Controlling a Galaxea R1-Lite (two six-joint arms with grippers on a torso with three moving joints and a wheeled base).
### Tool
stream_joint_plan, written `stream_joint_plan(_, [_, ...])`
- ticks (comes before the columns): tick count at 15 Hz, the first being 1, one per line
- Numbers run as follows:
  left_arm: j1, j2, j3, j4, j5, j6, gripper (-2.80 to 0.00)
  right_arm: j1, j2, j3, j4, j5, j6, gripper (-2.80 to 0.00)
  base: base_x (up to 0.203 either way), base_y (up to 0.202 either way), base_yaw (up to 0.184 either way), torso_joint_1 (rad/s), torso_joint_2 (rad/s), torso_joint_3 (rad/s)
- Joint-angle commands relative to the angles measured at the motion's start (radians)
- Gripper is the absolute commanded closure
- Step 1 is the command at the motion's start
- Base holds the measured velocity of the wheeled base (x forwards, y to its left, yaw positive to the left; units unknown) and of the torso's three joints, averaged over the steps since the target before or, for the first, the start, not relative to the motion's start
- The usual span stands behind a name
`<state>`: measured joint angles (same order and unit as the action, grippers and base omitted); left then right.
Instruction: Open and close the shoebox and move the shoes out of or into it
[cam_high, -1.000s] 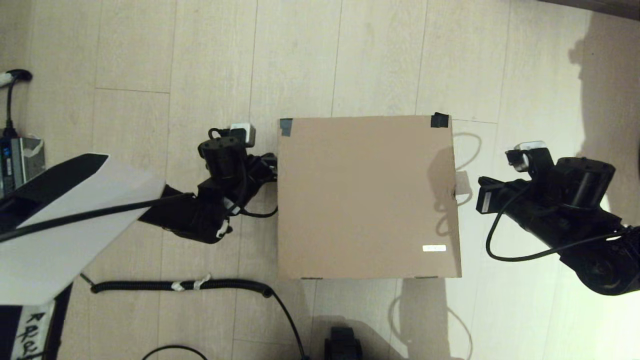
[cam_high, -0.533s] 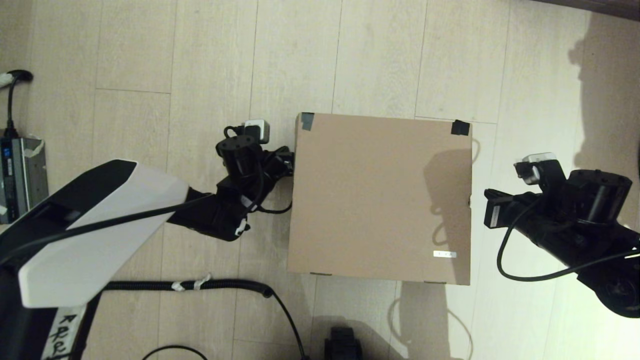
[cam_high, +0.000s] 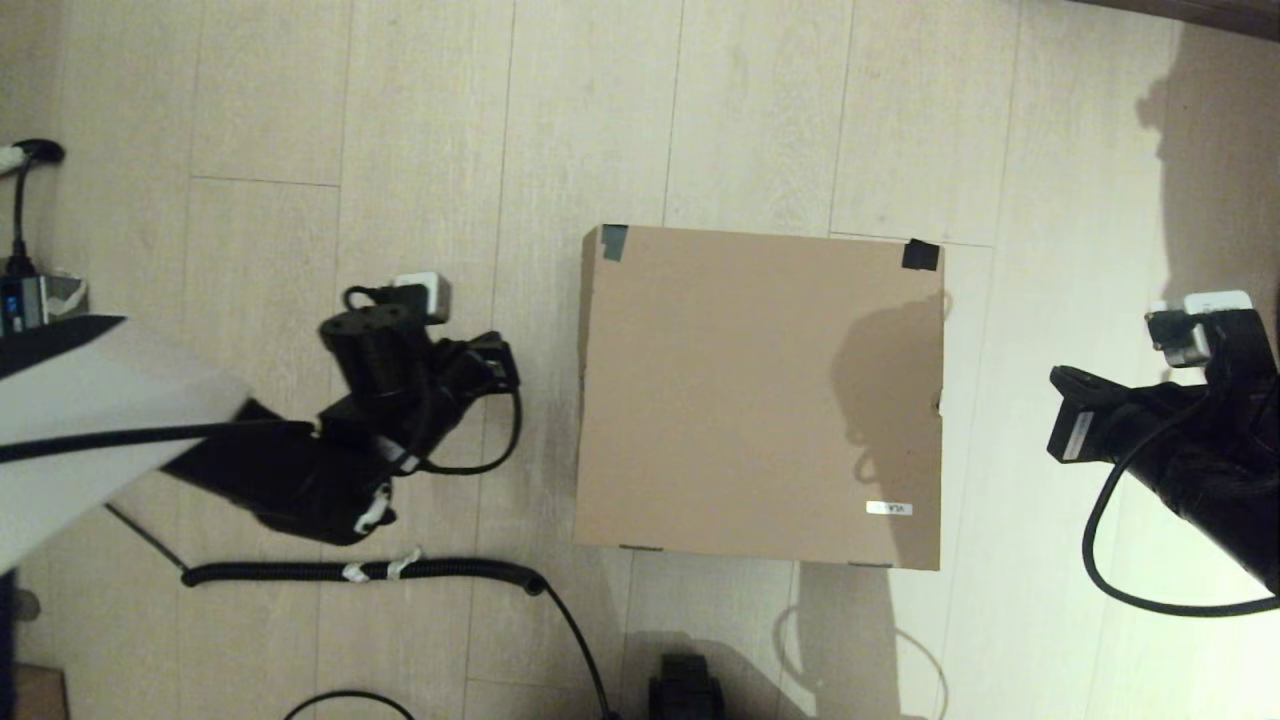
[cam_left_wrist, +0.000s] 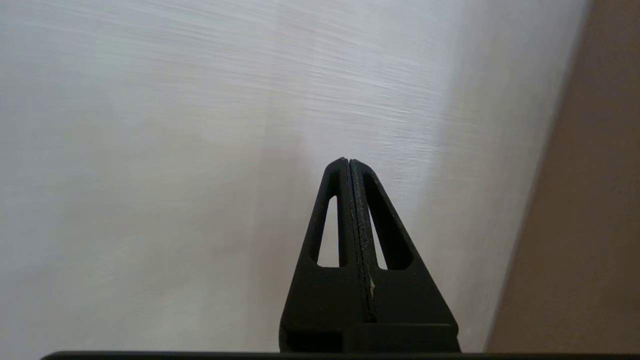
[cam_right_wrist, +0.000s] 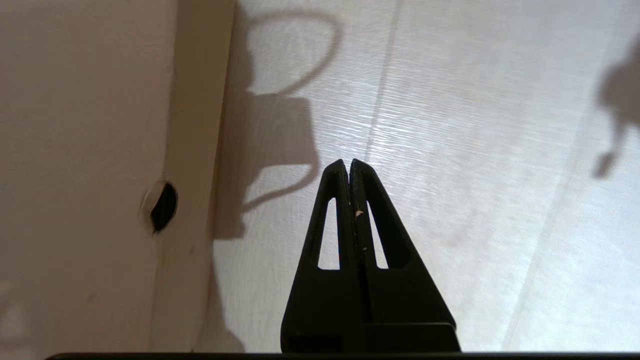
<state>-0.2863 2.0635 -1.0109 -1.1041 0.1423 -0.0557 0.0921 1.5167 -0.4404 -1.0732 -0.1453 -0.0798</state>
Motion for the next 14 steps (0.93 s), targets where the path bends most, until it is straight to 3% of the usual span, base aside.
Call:
stream_joint_plan(1, [0.050, -0.193, 0.134, -0.018, -0.001, -0.001, 0.00, 0.011, -0.148, 0.062, -0.008, -0.022, 0.001, 0.00, 0.000, 0.000, 0.000, 0.000, 0.00, 0.000])
stream_joint_plan(5, [0.135, -0.560, 0.415, -0.025, -0.005, -0.001, 0.00, 0.018, -0.485, 0.301, -0.004, -0.043, 0.000, 0.00, 0.000, 0.000, 0.000, 0.000, 0.00, 0.000])
stream_joint_plan(7, [0.151, -0.758, 0.601, -0.023, -0.029, -0.001, 0.00, 0.018, -0.674, 0.378, 0.078, -0.047, 0.017, 0.00, 0.000, 0.000, 0.000, 0.000, 0.00, 0.000])
stream_joint_plan(9, [0.168, -0.965, 0.816, 0.008, -0.065, -0.002, 0.00, 0.019, -0.959, 0.407, 0.344, -0.028, 0.028, 0.00, 0.000, 0.000, 0.000, 0.000, 0.00, 0.000])
stream_joint_plan(11, [0.178, -1.143, 0.944, 0.124, -0.089, -0.001, 0.00, 0.020, -1.177, 0.423, 0.601, 0.008, 0.029, 0.00, 0.000, 0.000, 0.000, 0.000, 0.00, 0.000])
stream_joint_plan(14, [0.184, -1.361, 1.000, 0.521, -0.103, 0.001, 0.00, 0.021, -1.253, 0.429, 1.055, 0.094, 0.065, 0.00, 0.000, 0.000, 0.000, 0.000, 0.00, 0.000])
